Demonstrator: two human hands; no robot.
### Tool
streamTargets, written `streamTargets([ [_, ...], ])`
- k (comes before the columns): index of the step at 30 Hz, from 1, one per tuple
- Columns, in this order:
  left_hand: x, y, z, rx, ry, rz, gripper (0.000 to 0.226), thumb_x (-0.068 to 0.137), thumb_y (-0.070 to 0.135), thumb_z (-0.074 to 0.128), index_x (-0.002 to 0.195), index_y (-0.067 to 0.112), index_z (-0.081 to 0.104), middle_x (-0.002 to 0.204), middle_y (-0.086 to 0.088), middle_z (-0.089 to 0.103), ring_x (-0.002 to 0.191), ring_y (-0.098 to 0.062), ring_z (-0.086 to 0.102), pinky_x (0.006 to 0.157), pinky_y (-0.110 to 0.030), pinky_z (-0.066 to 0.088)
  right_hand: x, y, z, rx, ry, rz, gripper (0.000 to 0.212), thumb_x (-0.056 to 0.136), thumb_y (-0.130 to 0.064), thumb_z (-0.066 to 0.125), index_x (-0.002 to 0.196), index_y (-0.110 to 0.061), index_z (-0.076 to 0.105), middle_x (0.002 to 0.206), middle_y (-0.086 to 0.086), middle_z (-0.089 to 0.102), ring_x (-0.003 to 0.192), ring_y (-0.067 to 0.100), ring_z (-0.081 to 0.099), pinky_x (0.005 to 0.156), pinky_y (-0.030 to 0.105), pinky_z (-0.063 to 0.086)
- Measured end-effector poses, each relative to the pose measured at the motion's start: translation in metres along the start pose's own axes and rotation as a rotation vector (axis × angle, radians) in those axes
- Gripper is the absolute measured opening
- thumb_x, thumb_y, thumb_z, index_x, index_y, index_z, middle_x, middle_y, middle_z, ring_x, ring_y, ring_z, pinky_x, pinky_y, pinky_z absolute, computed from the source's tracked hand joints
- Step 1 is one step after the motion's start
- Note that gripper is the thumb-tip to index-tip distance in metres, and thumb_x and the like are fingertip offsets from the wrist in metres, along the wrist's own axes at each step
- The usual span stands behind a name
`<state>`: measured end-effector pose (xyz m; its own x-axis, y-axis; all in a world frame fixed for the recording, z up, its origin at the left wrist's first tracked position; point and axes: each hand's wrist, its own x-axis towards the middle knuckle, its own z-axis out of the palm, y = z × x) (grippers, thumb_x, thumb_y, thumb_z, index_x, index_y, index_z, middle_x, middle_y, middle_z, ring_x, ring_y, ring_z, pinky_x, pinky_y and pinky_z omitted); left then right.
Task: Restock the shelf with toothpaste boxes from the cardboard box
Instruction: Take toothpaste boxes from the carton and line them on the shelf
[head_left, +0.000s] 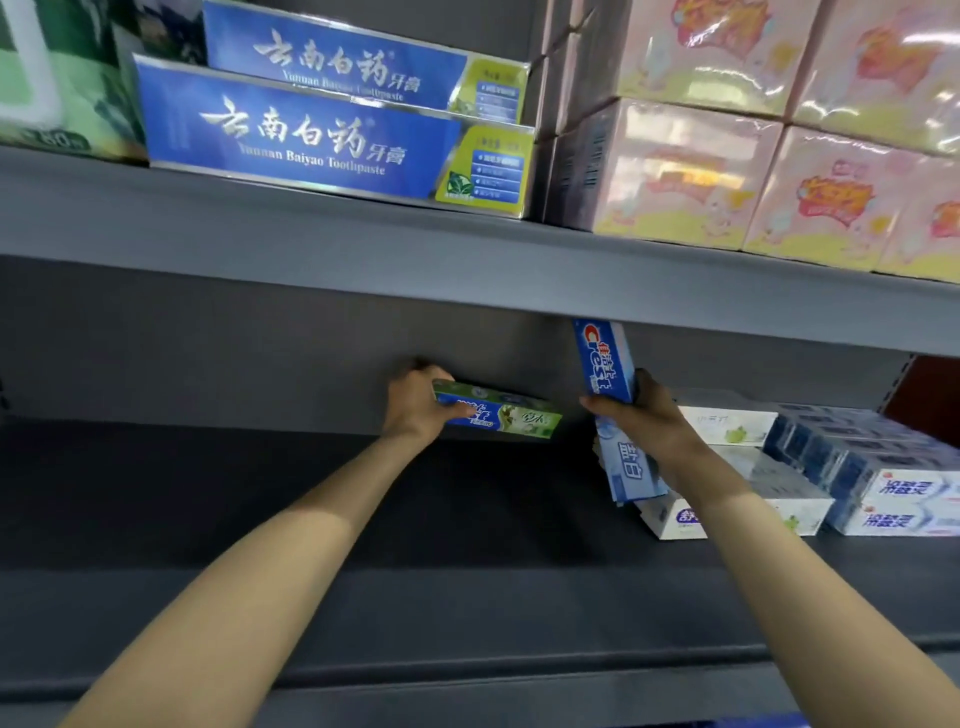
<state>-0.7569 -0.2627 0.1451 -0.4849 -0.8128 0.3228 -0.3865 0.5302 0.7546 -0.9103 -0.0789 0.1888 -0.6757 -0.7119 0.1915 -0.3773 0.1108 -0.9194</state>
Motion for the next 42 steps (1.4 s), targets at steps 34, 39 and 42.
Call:
streamTargets([
  [34, -0.004, -0.019, 0.0, -0.575, -0.105, -0.408, 0.056, 0.097, 0.052, 0.03, 0.128, 0.01, 0.052, 0.128, -0.009, 0.057, 0.108, -0.018, 0.054, 0.095, -0.031, 0.037, 0.056, -0.003, 0.048, -0.92, -0.345, -0.387, 0.06, 0.091, -0.01, 0.055, 0.144, -0.029, 0.034, 0.14, 0.005, 0.039, 0.13, 0.024, 0.038, 0.107, 0.039, 0.035],
  [39, -0.004, -0.018, -0.003, -0.505, -0.124, -0.432, 0.058, 0.093, 0.06, 0.033, 0.12, 0.013, 0.053, 0.117, -0.005, 0.061, 0.108, -0.018, 0.056, 0.107, -0.04, 0.037, 0.057, 0.012, 0.064, -0.946, -0.37, -0.394, 0.058, 0.093, -0.011, 0.053, 0.144, -0.03, 0.034, 0.142, 0.004, 0.038, 0.131, 0.024, 0.038, 0.108, 0.04, 0.034],
  [42, -0.005, -0.017, -0.001, -0.515, -0.117, -0.4, 0.035, 0.097, 0.051, 0.036, 0.101, 0.02, 0.052, 0.097, 0.0, 0.058, 0.091, -0.012, 0.055, 0.095, -0.032, 0.043, 0.063, 0.021, 0.072, -0.977, -0.312, -0.415, 0.055, 0.095, -0.012, 0.049, 0.144, -0.033, 0.034, 0.141, 0.002, 0.038, 0.13, 0.024, 0.039, 0.106, 0.037, 0.033],
])
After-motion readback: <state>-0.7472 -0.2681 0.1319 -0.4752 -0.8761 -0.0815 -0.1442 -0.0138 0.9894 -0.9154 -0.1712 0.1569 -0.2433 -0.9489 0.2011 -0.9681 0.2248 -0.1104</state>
